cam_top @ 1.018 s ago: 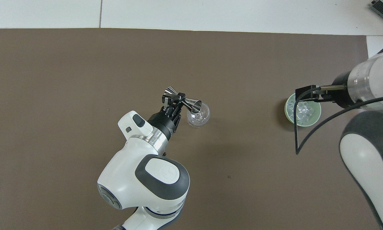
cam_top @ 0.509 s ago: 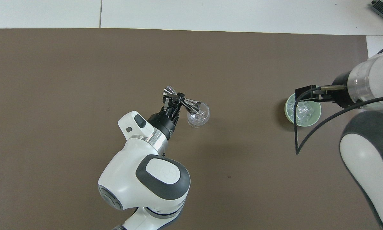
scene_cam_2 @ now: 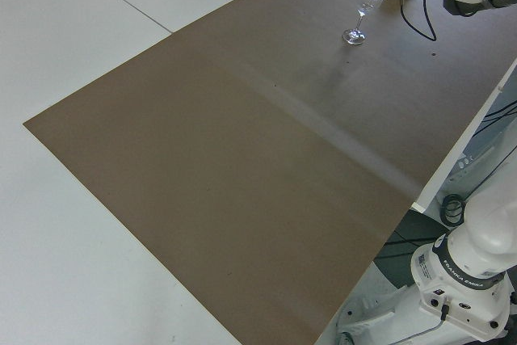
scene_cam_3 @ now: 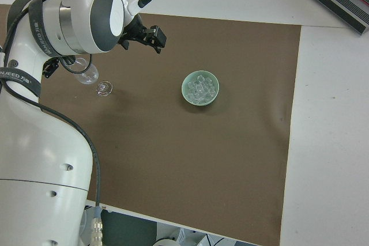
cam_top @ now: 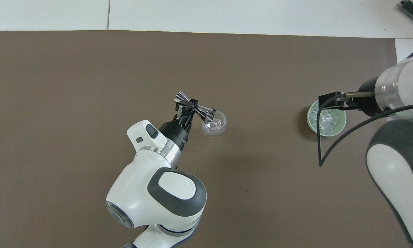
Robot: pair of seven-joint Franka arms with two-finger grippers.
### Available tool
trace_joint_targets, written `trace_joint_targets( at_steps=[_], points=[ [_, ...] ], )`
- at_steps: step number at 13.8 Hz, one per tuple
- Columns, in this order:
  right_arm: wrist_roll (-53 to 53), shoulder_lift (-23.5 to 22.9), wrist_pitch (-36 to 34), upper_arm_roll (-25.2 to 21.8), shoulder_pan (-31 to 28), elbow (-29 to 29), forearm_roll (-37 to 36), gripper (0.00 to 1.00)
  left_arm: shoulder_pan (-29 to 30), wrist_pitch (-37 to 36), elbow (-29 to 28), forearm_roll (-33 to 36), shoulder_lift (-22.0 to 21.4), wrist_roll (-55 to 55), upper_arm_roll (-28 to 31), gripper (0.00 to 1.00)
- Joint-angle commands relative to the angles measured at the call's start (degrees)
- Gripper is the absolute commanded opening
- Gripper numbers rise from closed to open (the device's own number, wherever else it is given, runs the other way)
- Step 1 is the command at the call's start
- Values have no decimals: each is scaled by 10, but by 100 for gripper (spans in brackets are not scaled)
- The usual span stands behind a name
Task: Pour wine and add ice with both arms
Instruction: 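Tilt the jigger over the wine glass with the left gripper to pour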
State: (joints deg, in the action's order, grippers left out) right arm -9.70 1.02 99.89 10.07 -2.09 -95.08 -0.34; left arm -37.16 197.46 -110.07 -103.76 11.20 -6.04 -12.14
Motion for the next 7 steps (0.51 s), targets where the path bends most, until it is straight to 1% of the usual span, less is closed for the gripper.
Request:
trace_joint_targets(
  at_steps=[1, 7],
  points=[
    [8, 10, 4, 7, -9, -13, -3, 100, -19, 24, 20, 8, 15, 11, 8, 0],
    [8, 10, 4, 6, -9, -13, -3, 100, -22, 30, 20, 10, 15, 48, 7, 0]
  ],
)
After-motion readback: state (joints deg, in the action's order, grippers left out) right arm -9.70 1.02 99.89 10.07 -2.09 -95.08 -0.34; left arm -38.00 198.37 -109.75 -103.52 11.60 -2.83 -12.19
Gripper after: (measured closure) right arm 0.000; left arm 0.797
